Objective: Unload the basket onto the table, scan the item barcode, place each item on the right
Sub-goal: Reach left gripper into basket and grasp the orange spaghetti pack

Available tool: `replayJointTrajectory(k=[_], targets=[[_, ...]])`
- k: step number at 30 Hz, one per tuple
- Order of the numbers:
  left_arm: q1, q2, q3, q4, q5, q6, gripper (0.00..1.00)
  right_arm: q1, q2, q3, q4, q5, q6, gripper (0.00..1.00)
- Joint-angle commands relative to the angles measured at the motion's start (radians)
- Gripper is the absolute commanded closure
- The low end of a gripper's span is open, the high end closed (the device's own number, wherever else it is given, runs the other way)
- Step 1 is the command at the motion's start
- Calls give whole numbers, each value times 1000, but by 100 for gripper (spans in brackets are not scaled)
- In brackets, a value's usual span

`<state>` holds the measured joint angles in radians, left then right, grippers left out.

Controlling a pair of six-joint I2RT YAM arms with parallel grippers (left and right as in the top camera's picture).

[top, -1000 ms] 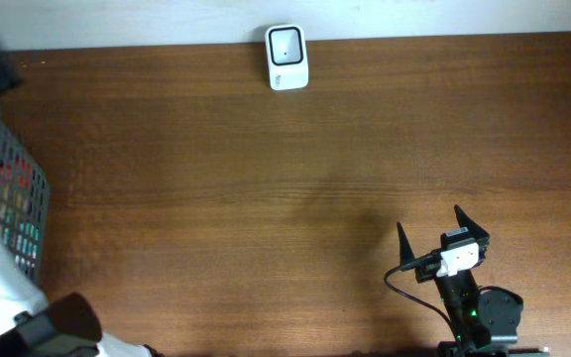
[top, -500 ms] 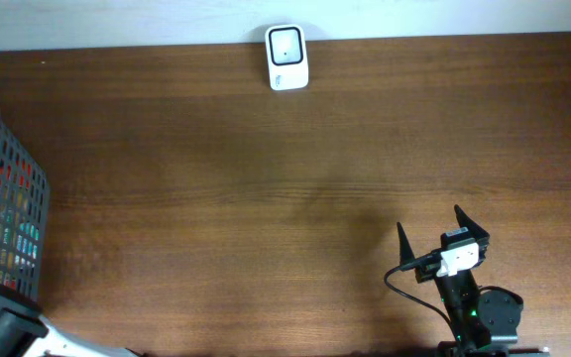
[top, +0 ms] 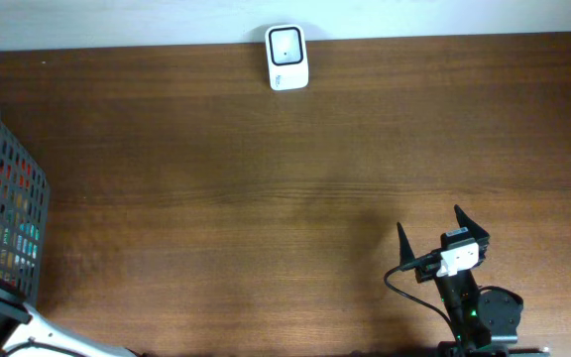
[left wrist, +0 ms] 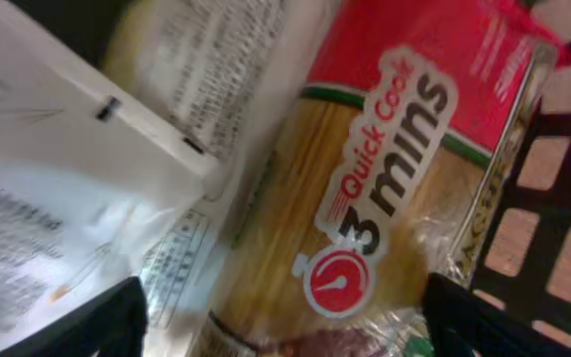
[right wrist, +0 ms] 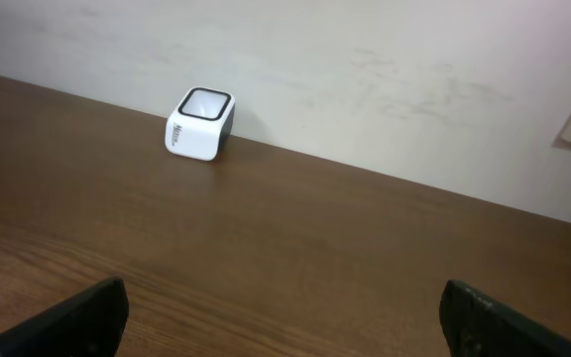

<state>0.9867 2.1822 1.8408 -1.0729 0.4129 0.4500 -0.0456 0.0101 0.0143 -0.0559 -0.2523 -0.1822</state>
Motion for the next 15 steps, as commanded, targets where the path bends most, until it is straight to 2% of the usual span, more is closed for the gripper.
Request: replayJointTrajectory(k=[1, 4, 5, 7, 8, 10, 12, 15], targets=[[-23, 17, -43, 4, 65, 84, 22, -7, -6, -9, -1, -5, 7, 1], [-31, 17, -79, 32, 62, 83, 37, -7, -6, -9, -1, -5, 7, 1], [-30, 17, -84, 38, 62, 83, 46, -7, -6, -9, -1, -5, 7, 1], [-30, 17, -84, 44, 62, 83, 74, -7, -6, -9, -1, -5, 7, 1], [-30, 17, -84, 45, 62, 82, 82, -7, -6, -9, -1, -5, 7, 1], [-29, 17, -84, 44, 62, 82, 87, -7, -6, -9, -1, -5, 7, 1], [-28, 17, -80, 43, 62, 82, 100, -7, -6, -9, -1, -5, 7, 1], [-28, 16, 1, 6, 62, 10, 100, -7, -6, -9, -1, -5, 7, 1]])
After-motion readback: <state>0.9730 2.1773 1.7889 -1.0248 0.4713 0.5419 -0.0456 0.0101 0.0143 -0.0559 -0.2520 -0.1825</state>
